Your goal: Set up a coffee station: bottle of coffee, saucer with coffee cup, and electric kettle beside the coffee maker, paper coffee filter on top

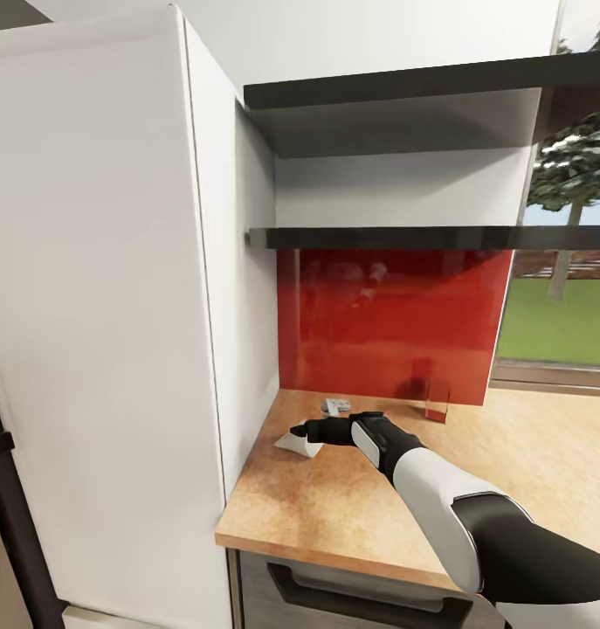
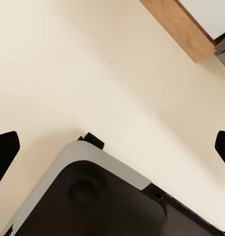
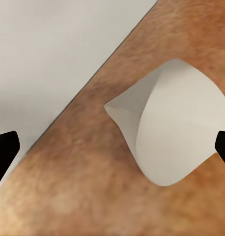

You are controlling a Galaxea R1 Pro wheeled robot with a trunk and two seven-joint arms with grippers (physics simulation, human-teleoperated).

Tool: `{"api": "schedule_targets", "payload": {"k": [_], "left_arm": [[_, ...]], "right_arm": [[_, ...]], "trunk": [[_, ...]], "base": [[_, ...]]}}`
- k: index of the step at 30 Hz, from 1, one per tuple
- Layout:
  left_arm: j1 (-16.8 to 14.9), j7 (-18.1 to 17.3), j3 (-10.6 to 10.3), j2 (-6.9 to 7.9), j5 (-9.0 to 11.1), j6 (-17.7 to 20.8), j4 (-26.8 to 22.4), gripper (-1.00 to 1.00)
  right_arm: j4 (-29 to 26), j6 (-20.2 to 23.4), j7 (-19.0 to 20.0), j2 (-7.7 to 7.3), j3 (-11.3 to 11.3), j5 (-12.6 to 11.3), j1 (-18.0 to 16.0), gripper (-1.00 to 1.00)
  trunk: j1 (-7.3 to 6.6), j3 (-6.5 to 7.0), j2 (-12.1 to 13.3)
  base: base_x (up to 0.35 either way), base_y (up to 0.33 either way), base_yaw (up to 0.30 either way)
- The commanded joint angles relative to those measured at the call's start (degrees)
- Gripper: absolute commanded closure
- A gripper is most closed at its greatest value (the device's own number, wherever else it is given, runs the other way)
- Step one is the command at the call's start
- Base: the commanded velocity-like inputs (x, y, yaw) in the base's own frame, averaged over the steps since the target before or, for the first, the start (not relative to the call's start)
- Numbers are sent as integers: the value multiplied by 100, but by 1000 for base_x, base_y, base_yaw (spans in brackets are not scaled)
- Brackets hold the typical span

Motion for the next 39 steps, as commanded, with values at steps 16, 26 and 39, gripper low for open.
{"api": "schedule_targets", "payload": {"k": [16, 26, 39], "left_arm": [[-4, -46, 5, -2, 76, -26, 2, -100], [-4, -48, 5, -42, 73, -7, -1, -100], [-4, -47, 4, -54, 67, -25, -1, -100]], "right_arm": [[-8, 0, -11, 0, 34, -58, -4, -100], [-6, -1, -11, 0, -10, -130, -4, -100], [4, 35, -437, 0, -465, -441, -4, -100]], "trunk": [[155, -135, -288], [155, -135, -288], [155, -135, -288]], "base": [[0, 0, 0], [143, 70, 0], [6, 2, 0]]}}
